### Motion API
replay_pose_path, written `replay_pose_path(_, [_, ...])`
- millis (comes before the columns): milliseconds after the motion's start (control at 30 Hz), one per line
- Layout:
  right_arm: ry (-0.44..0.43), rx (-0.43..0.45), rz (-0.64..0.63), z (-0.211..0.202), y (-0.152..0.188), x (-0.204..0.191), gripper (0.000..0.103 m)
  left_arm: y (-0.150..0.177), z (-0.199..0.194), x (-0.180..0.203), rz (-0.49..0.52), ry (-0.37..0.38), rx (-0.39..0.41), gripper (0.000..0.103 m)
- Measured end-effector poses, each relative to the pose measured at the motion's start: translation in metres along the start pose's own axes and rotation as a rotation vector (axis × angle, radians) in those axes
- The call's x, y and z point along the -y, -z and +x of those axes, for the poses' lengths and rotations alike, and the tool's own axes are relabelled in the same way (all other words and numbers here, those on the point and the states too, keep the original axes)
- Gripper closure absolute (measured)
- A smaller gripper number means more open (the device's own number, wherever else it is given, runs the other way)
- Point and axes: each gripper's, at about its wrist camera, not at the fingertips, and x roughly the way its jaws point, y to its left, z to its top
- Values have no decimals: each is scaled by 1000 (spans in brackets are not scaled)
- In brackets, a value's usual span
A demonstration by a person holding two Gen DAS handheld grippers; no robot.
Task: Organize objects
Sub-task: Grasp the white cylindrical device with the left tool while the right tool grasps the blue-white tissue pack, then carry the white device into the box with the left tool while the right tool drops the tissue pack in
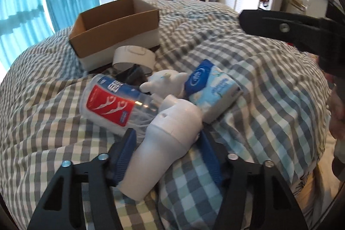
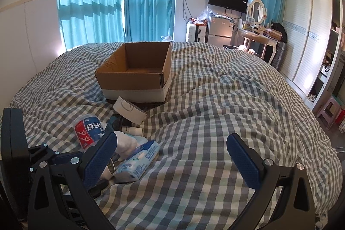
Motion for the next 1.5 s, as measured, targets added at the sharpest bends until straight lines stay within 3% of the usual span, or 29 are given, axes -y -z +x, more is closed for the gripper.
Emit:
replay_pose_path(167, [-1, -12, -5, 4, 2, -2, 1, 1, -21, -8, -48, 28, 38, 52])
replay_pose_path(433, [0, -28, -36, 8, 2, -15, 1, -13, -67, -56, -196, -41, 134, 52])
replay_pose_path(667, [2, -110, -100, 33, 12, -38, 1, -12, -66, -86, -254, -88, 140, 52])
replay_pose_path(867, [1, -206, -155, 63, 27, -58, 18, -8, -61, -89, -253, -98, 126, 52])
replay_pose_path(1033, [17, -257, -245, 76, 36, -75, 43, -5, -58, -90, -265, -97, 117, 52])
replay_pose_path(1067, [19, -253, -253, 77, 38, -76, 45, -5, -58, -90, -265, -97, 117, 52])
replay_pose_path(1133, [30, -233, -257, 74, 37, -75, 59, -5, -56, -90, -266, -97, 115, 52])
replay_pose_path(1233, [20, -217, -250, 69, 35, -71, 68, -4, -56, -90, -265, -98, 114, 52])
replay_pose_path(1500, [-26, -149, -245, 43, 22, -67, 77, -6, -64, -89, -263, -106, 125, 52])
